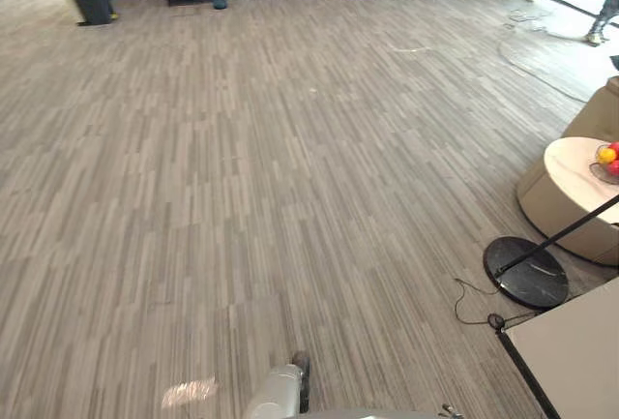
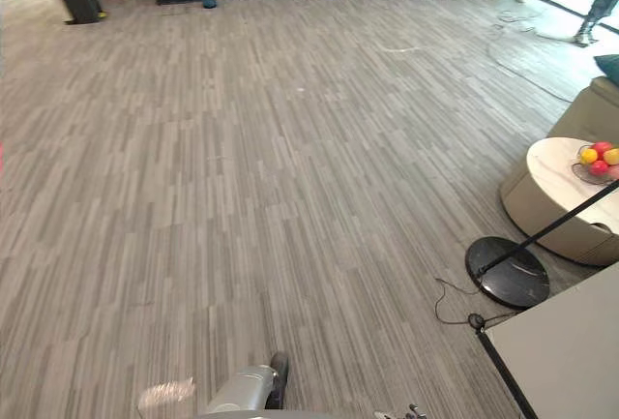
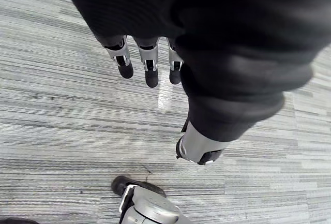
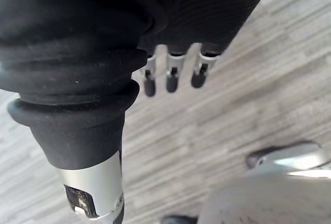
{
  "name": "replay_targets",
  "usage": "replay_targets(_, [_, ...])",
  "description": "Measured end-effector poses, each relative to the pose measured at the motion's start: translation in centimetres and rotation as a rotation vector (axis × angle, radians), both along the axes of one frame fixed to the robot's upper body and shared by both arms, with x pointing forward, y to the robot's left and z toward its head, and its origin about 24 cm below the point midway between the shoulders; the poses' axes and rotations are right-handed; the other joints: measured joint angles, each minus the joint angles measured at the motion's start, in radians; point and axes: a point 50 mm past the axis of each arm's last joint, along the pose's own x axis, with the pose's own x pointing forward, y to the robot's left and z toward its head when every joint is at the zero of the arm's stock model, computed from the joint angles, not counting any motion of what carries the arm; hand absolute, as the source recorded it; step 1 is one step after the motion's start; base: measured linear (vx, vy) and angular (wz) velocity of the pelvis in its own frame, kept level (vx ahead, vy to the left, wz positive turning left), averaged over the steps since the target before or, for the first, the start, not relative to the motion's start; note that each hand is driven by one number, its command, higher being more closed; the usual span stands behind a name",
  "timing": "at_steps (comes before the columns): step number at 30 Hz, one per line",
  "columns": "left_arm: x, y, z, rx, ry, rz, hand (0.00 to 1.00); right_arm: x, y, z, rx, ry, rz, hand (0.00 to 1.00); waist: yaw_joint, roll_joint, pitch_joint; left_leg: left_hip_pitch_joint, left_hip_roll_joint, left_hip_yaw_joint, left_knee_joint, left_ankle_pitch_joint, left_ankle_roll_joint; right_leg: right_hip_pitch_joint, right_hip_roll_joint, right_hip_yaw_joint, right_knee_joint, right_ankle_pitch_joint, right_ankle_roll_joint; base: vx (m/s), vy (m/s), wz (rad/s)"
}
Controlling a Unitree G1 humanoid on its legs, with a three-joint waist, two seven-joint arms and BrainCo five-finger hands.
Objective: Organize washtable
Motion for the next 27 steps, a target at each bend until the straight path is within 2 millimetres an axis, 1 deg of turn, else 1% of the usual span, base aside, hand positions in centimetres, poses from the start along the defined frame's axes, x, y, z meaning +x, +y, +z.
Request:
replay_targets(1, [0.0, 0.3, 0.0, 0.002, 0.008, -0.004, 0.0, 0.2, 0.0, 0.0, 0.001, -0.01, 0.0, 0.0, -0.015, 0.003, 0.022, 0.054, -0.015, 0.009, 0.009, -0.036, 0.021, -0.083, -0.01, -0.026, 0.229, 0.036, 0.065, 0.51, 0.245, -0.23])
replay_targets(2, [0.0, 0.3, -0.1, 0.0, 0.014, -0.004, 0.0, 0.2, 0.0, 0.0, 0.002, -0.01, -0.001, 0.0, -0.021, -0.001, 0.025, 0.088, -0.018, 0.011, 0.013, -0.054, 0.029, -0.108, -0.019, -0.046, 0.301, 0.035, 0.062, 0.47, 0.238, -0.02])
replay_targets(3, [0.3, 0.2, -0.1, -0.003, 0.013, -0.015, 0.0, 0.1, -0.2, 0.1, -0.001, -0.007, 0.005, 0.0, -0.038, 0.01, 0.044, 0.172, -0.018, 0.02, -0.004, -0.084, 0.037, -0.132, -0.041, -0.082, 0.346, 0.025, 0.049, 0.41, 0.215, -0.04])
replay_targets(4, [0.4, 0.2, -0.1, -0.002, 0.009, -0.015, 0.0, -0.1, -0.2, 0.0, -0.002, -0.003, 0.006, 0.0, -0.039, 0.015, 0.043, 0.245, -0.017, 0.029, -0.051, -0.098, 0.038, -0.154, -0.061, -0.105, 0.294, 0.01, 0.051, 0.37, 0.195, -0.09])
replay_targets(5, [0.7, 0.2, -0.1, -0.002, 0.003, -0.016, 0.0, 0.0, -0.1, 0.0, -0.001, -0.007, 0.008, 0.0, -0.04, 0.016, 0.043, 0.275, -0.014, 0.03, -0.071, -0.105, 0.037, -0.168, -0.067, -0.118, 0.247, 0.004, 0.05, 0.33, 0.134, -0.15])
replay_targets(6, [1.0, 0.2, 0.0, -0.001, -0.008, -0.018, 0.0, 0.0, -0.1, 0.1, -0.002, -0.009, 0.007, 0.0, -0.041, 0.017, 0.042, 0.305, -0.005, 0.032, -0.094, -0.115, 0.034, -0.191, -0.073, -0.14, 0.157, 0.002, 0.047, 0.31, 0.08, -0.13])
replay_targets(7, [1.3, 0.1, 0.0, -0.002, -0.024, -0.008, 0.0, 0.0, -0.1, 0.0, 0.0, -0.007, 0.009, 0.0, -0.039, 0.02, 0.04, 0.323, 0.012, 0.039, -0.098, -0.131, 0.025, -0.218, -0.076, -0.172, 0.026, 0.006, 0.05, 0.36, 0.067, -0.23])
replay_targets(8, [1.2, 0.2, 0.1, 0.001, -0.029, 0.02, 0.0, -0.1, -0.1, 0.0, 0.0, -0.003, 0.013, 0.0, -0.041, 0.016, 0.033, 0.336, 0.024, 0.046, -0.099, -0.147, 0.007, -0.229, -0.078, -0.196, -0.138, 0.055, 0.047, 0.28, 0.036, -0.21])
replay_targets(9, [1.1, 0.3, 0.1, 0.003, -0.027, 0.029, 0.0, -0.1, 0.0, 0.0, 0.001, -0.002, 0.017, 0.0, -0.042, 0.011, 0.027, 0.337, 0.024, 0.047, -0.102, -0.151, 0.001, -0.23, -0.08, -0.199, -0.191, 0.089, 0.039, 0.29, -0.007, -0.12])
replay_targets(10, [0.9, 0.4, 0.1, 0.008, -0.024, 0.038, 0.0, -0.1, 0.2, 0.0, 0.004, 0.001, 0.033, 0.0, -0.043, 0.005, 0.019, 0.345, 0.021, 0.048, -0.116, -0.156, -0.007, -0.227, -0.09, -0.207, -0.254, 0.144, 0.034, 0.31, -0.063, -0.03])
replay_targets(11, [1.0, 0.4, 0.1, 0.008, -0.025, 0.038, 0.0, -0.2, 0.3, 0.0, 0.004, 0.006, 0.047, 0.0, -0.039, 0.005, 0.013, 0.359, 0.019, 0.05, -0.131, -0.163, -0.019, -0.21, -0.094, -0.215, -0.313, 0.22, 0.031, 0.32, -0.09, -0.03])
replay_targets(12, [0.8, 0.4, 0.1, 0.008, -0.021, 0.038, 0.0, -0.3, 0.3, -0.1, 0.004, 0.009, 0.05, 0.0, -0.038, 0.003, 0.004, 0.364, 0.016, 0.049, -0.134, -0.166, -0.025, -0.204, -0.094, -0.215, -0.337, 0.259, 0.032, 0.35, -0.122, -0.08])
replay_targets(13, [0.6, -0.1, -0.1, -0.005, -0.01, 0.041, 0.0, -0.5, -0.2, 0.0, -0.007, 0.019, 0.059, 0.0, -0.039, 0.025, -0.017, 0.371, 0.031, 0.043, -0.149, -0.17, -0.032, -0.188, -0.077, -0.22, -0.375, 0.262, 0.031, 0.27, -0.107, -0.03])
replay_targets(15, [0.8, -1.0, -0.3, -0.026, -0.013, 0.029, 0.0, -1.0, -1.1, 0.0, -0.029, 0.038, 0.07, 0.0, -0.042, 0.057, -0.044, 0.391, 0.055, 0.023, -0.178, -0.168, -0.043, -0.15, -0.054, -0.244, -0.446, 0.281, 0.022, 0.32, -0.127, 0.09])
replay_targets(16, [1.0, -1.3, -0.3, -0.033, -0.017, 0.023, 0.0, -1.3, -1.3, 0.0, -0.035, 0.049, 0.07, 0.0, -0.043, 0.066, -0.044, 0.402, 0.058, 0.006, -0.194, -0.165, -0.049, -0.132, -0.05, -0.254, -0.469, 0.284, 0.018, 0.34, -0.162, 0.29])
replay_targets(17, [1.3, -1.6, -0.4, -0.035, -0.02, 0.006, 0.0, -1.7, -1.7, 0.0, -0.042, 0.067, 0.069, 0.0, -0.044, 0.076, -0.047, 0.419, 0.062, -0.017, -0.216, -0.156, -0.062, -0.104, -0.045, -0.27, -0.5, 0.289, 0.013, 0.24, -0.127, 0.26])
replay_targets(19, [1.4, -1.7, -0.3, -0.026, -0.024, -0.01, 0.0, -1.8, -1.8, 0.0, -0.044, 0.076, 0.072, 0.0, -0.042, 0.082, -0.047, 0.441, 0.064, -0.034, -0.229, -0.152, -0.067, -0.071, -0.042, -0.279, -0.526, 0.291, 0.01, 0.13, -0.067, 0.21])
replay_targets(21, [1.5, -1.8, -0.3, -0.026, -0.025, -0.024, 0.0, -2.0, -1.7, -0.1, -0.043, 0.089, 0.083, 0.0, -0.043, 0.081, -0.047, 0.46, 0.065, -0.058, -0.231, -0.152, -0.067, -0.033, -0.04, -0.291, -0.561, 0.301, 0.011, 0.06, -0.037, 0.22])
replay_targets(24, [1.8, -1.7, -0.3, -0.017, -0.038, -0.06, 0.0, -2.1, -1.6, -0.2, -0.04, 0.098, 0.086, 0.0, -0.039, 0.074, -0.044, 0.469, 0.054, -0.067, -0.231, -0.152, -0.067, 0.003, -0.044, -0.294, -0.616, 0.33, 0.015, -0.05, 0.015, 0.06])
replay_targets(27, [2.0, -1.5, -0.2, -0.009, -0.041, -0.102, 0.0, -1.8, -1.8, -0.1, -0.049, 0.089, 0.099, 0.0, -0.039, 0.07, -0.039, 0.457, 0.043, -0.066, -0.232, -0.151, -0.066, 0.005, -0.048, -0.274, -0.643, 0.355, 0.015, -0.1, 0.016, -0.12])
